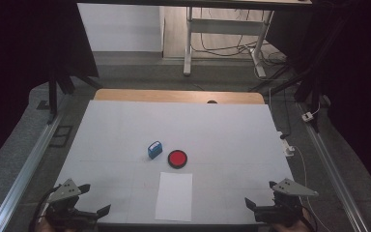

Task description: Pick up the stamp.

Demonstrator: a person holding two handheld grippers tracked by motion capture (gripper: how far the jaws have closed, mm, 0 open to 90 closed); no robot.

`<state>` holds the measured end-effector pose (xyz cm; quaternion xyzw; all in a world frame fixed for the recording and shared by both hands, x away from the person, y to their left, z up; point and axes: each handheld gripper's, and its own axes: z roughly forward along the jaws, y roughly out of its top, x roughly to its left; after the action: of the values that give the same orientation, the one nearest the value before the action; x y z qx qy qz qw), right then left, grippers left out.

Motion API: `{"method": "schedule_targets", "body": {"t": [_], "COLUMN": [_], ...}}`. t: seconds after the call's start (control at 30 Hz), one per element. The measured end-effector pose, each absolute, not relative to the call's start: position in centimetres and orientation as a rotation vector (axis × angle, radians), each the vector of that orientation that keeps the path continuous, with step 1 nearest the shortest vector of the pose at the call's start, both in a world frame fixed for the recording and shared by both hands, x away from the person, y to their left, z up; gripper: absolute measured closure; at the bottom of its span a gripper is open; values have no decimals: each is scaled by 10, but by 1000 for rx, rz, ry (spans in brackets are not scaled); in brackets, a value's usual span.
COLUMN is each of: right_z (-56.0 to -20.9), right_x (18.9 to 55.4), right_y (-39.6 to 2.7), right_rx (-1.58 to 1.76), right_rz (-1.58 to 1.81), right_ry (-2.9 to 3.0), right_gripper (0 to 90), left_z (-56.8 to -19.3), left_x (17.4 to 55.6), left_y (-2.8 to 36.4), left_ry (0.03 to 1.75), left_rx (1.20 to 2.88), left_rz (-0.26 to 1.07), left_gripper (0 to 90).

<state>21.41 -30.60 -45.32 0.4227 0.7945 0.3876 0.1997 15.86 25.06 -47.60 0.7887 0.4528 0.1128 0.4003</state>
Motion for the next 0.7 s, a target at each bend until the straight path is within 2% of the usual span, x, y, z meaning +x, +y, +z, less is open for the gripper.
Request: {"method": "schedule_targets", "body": {"t": [0.7], "right_z": [-453], "right_x": [214], "right_y": [-307], "right_rx": [1170], "right_rz": [1110], "right_ry": [2247], "right_gripper": [0], "left_z": [-476], "left_x": [159], "left_y": [249], "left_ry": [1148], "left_rx": [2006], "left_rz": [319], "left_gripper": [0]}}
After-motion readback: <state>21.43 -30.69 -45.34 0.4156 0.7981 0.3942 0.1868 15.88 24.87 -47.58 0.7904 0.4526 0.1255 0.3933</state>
